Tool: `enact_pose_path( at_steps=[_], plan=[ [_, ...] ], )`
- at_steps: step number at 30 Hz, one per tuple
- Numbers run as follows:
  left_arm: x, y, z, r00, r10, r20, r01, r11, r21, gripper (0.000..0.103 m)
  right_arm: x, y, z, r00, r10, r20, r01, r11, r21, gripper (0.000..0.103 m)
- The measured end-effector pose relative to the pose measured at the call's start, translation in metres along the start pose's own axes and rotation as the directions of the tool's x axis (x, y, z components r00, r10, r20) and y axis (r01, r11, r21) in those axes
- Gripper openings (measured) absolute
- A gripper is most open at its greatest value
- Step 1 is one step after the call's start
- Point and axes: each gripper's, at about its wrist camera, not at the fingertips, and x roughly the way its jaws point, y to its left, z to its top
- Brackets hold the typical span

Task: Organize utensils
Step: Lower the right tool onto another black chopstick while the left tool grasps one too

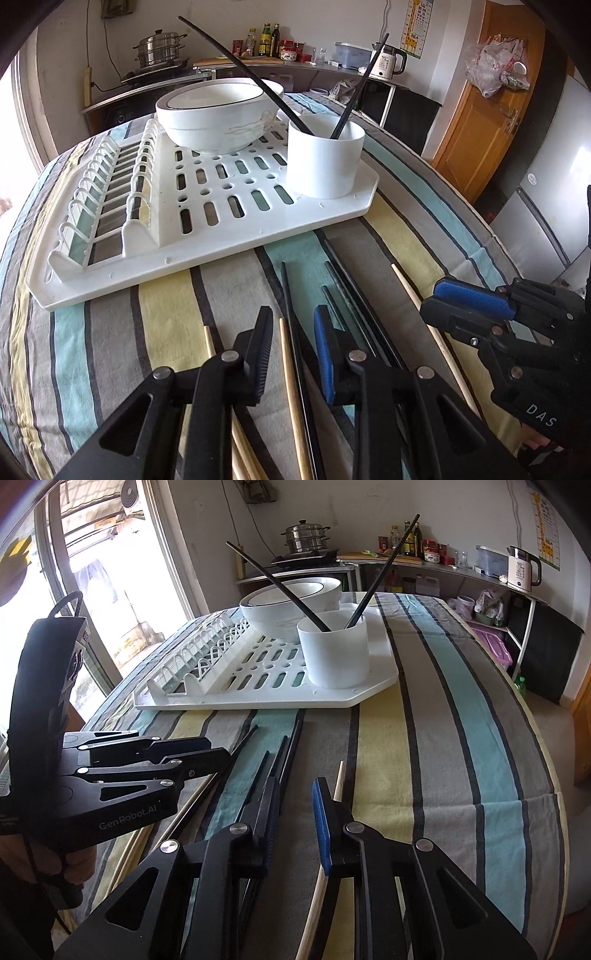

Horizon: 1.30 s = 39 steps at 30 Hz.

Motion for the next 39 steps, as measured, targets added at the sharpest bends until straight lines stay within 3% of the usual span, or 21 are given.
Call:
enact_pose_path(
  at_steps=[12,26,39],
  plan=[
    [0.02,-0.005,0.008,0.999,0.041,-0.035,-0.04,0.999,0.021,0.006,0.004,-0.005,0.006,1.0,-0.007,-0.005,0.007,1.0,0.01,0.019],
    [0.003,0.012,0.016,1.0,-0.016,0.02,0.017,0.999,-0.043,0.005,0.043,0.003,0.037,0.995,0.019,-0.098,-0.019,1.0,0.0,0.019],
    [-0.006,0.025,0.014,0.999,-0.029,0.044,0.032,0.997,-0.071,0.006,0.081,0.01,0.052,0.98,-0.043,-0.194,0.039,0.999,-0.023,0.016]
  ],
)
